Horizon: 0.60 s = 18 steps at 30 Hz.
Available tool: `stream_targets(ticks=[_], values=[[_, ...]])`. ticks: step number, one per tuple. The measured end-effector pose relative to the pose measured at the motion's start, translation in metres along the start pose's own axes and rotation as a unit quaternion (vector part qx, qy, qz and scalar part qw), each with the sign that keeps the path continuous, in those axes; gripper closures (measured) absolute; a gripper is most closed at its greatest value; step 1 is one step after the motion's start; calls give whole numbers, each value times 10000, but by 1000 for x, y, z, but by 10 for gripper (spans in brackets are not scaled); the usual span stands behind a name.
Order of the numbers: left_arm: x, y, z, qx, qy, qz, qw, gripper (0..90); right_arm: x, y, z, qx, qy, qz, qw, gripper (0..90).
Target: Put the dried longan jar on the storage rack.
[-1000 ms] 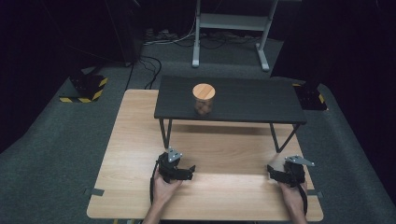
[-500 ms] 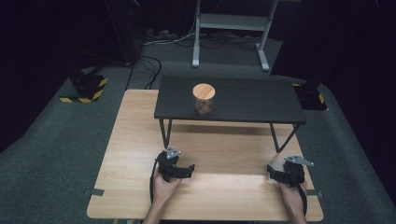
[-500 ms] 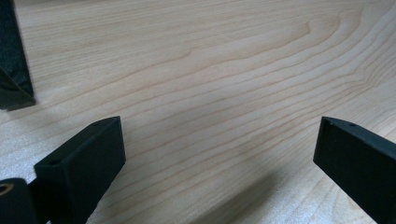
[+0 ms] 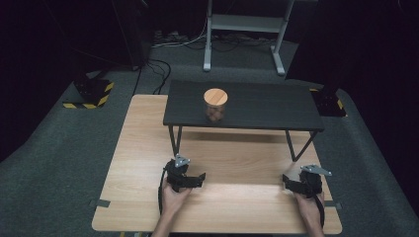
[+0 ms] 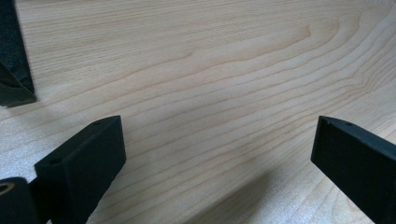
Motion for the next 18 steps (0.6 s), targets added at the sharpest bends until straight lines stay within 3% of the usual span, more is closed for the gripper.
stream_targets(ticks=[18], values=[[0, -1, -1, -53, -15, 37, 10000, 44, 0, 0, 0, 26, 7, 0, 10000, 148]])
Point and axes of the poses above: each handheld gripper's, and its own axes: x roughly forward along the jaws, y roughly out of its top, z roughly to its right, the point moved 4 cm from there along x, roughly forward along the jaws, and after that the axes turned 7 degrees about -z, right-handed, at the moved point
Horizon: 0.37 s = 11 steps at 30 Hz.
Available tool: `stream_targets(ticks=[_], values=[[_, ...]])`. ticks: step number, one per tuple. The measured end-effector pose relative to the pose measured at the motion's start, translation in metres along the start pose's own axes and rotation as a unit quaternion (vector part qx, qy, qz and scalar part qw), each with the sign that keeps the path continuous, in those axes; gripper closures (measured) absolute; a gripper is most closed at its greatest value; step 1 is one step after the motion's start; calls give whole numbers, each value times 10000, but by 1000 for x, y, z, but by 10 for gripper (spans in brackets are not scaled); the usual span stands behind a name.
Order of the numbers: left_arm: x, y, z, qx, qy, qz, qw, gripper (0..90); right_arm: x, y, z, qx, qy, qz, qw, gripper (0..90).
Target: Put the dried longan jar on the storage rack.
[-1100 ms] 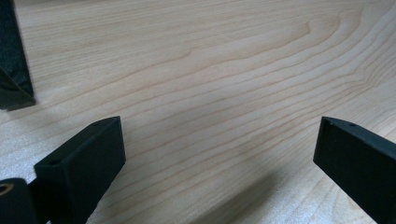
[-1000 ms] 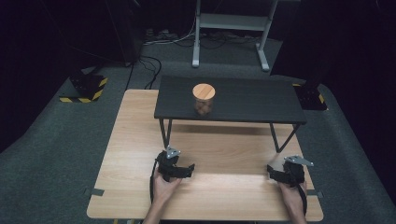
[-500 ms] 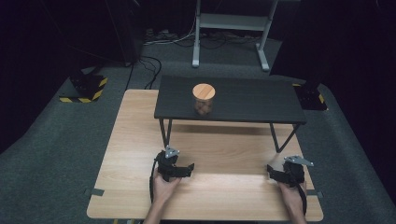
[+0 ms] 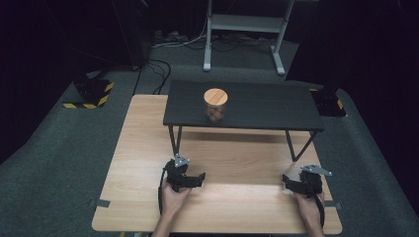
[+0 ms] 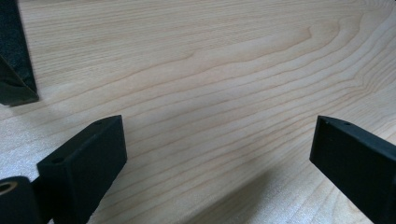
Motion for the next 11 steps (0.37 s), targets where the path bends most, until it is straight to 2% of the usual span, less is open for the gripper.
stream_targets(ticks=[11], values=[[0, -1, 0, -56, -8, 24, 10000, 52, 0, 0, 1, 12, 24, 12, 10000, 148]])
Point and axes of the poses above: each handheld gripper's, and its own axes: x roughly forward along the jaws, y roughly out of its top, z roughly to its right, the point moved 4 cm from there along x, roughly forward along the jaws, and after that the axes turned 7 degrees about -z, right-handed, at the moved point
